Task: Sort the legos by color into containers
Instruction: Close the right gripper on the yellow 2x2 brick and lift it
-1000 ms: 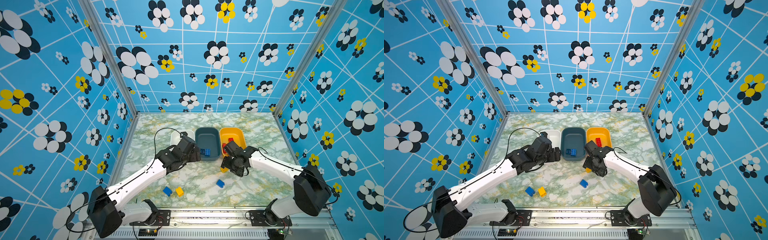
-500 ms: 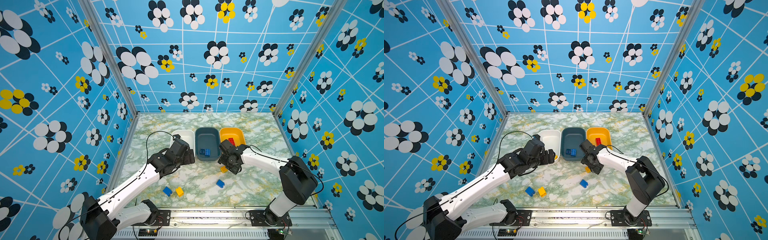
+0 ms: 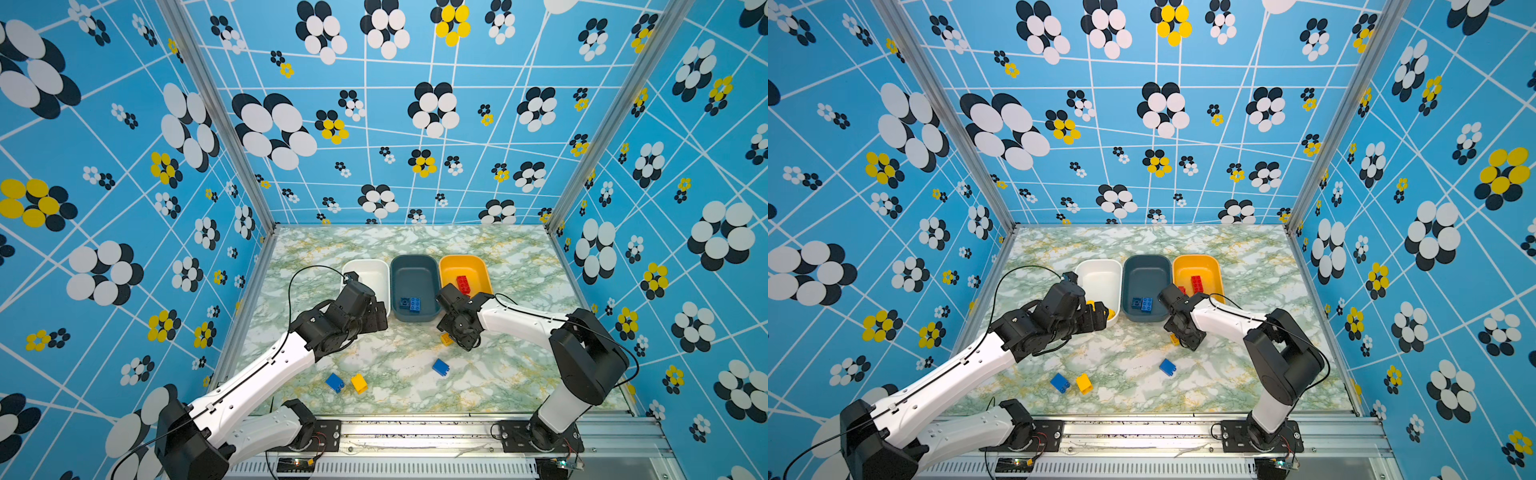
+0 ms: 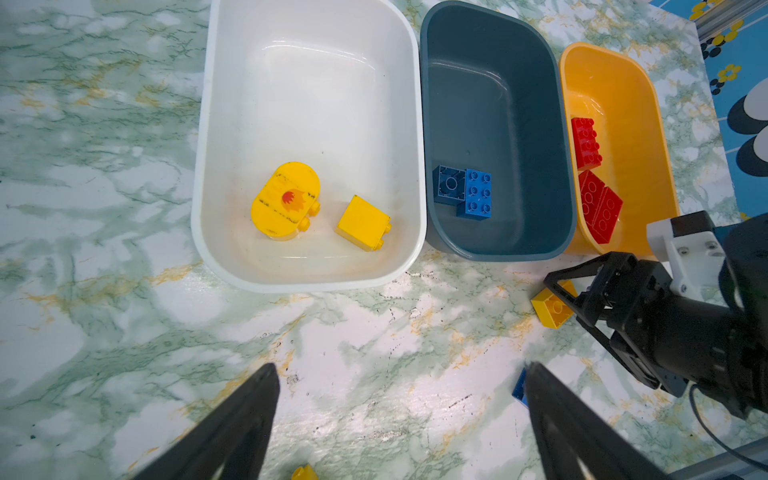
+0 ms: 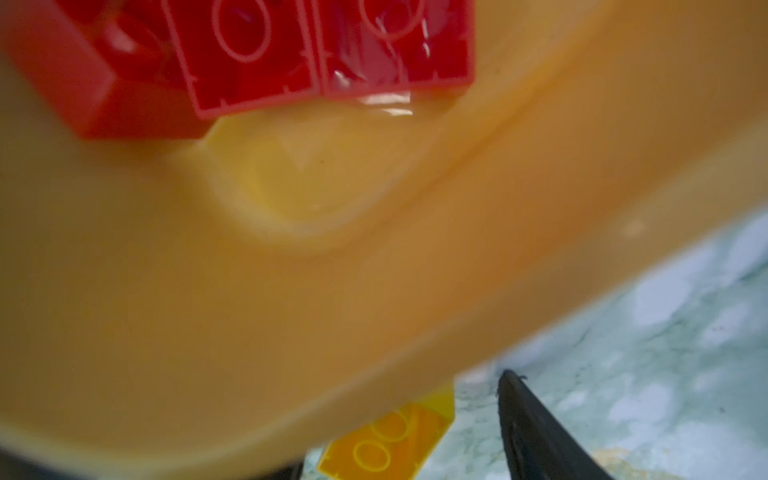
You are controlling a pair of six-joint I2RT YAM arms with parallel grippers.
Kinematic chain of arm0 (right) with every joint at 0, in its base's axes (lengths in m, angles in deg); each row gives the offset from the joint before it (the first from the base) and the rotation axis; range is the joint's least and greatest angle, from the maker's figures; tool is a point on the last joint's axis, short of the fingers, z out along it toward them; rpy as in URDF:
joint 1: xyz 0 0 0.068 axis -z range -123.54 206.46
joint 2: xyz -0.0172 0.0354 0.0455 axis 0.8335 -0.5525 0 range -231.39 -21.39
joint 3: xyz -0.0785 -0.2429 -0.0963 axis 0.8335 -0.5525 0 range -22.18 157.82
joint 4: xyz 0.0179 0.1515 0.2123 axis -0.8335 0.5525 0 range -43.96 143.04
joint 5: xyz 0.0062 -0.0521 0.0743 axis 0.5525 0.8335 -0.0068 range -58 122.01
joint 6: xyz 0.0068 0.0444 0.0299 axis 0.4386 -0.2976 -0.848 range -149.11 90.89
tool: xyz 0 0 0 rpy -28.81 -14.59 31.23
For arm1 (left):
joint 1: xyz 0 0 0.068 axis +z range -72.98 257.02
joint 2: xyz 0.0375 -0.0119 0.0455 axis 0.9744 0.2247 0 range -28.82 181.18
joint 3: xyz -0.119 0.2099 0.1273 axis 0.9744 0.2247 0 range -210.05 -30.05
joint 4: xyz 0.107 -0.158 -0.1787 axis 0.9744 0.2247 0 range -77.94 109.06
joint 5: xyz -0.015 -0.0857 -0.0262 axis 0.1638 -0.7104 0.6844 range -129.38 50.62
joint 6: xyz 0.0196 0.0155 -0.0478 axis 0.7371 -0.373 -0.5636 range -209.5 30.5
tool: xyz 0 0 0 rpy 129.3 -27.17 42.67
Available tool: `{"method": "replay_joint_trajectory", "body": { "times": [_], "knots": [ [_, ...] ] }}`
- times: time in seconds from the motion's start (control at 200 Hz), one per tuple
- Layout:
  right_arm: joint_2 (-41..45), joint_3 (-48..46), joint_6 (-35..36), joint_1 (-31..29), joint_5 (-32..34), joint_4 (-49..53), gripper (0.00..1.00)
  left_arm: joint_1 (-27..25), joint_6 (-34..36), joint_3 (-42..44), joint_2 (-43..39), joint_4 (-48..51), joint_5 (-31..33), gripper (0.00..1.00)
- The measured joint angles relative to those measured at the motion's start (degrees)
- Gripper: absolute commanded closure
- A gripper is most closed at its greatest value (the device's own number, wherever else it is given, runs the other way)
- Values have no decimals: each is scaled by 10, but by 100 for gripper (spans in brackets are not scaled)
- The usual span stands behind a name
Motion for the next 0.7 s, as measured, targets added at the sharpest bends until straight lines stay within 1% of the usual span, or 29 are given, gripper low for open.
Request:
{"method": "replay_joint_trajectory", "body": {
  "times": [0.055, 0.13, 0.21, 0.44, 0.57, 0.705],
  "knots": [
    [-4, -2, -1, -3, 1, -2, 32, 0, 1, 0, 0, 2, 0, 6],
    [-5, -3, -3, -7, 4, -4, 37, 0, 1, 0, -2, 7, 0, 6],
    [-5, -4, -3, -11, 8, -4, 46, 1, 1, 0, -10, 13, 0, 6],
    [-4, -9, -10, -16, 17, -3, 64, 1, -3, 1, -32, 17, 0, 6],
    [4, -16, -11, -20, 22, -6, 70, 1, -10, 7, -41, 17, 1, 6],
    [22, -22, -3, -28, 26, 5, 72, 1, -17, 20, -50, 20, 1, 5]
  ]
}}
